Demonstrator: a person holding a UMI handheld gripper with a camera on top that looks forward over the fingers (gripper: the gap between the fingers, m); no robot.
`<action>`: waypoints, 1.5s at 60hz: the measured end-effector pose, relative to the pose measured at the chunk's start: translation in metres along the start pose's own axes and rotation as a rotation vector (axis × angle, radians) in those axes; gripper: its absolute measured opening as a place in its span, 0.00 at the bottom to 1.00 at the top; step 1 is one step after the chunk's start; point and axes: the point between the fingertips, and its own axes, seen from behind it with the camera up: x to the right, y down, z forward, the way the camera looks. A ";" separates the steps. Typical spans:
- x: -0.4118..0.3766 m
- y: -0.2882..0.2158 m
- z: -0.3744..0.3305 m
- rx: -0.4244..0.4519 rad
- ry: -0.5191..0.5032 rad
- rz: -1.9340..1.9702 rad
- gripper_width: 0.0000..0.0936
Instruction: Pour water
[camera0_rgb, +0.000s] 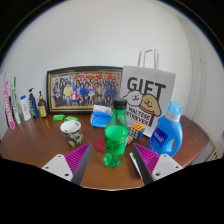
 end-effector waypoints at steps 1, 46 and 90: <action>0.002 0.001 0.007 0.001 -0.007 0.000 0.91; 0.003 -0.006 0.095 0.085 -0.066 -0.049 0.40; -0.026 -0.148 0.149 0.112 0.394 -1.509 0.39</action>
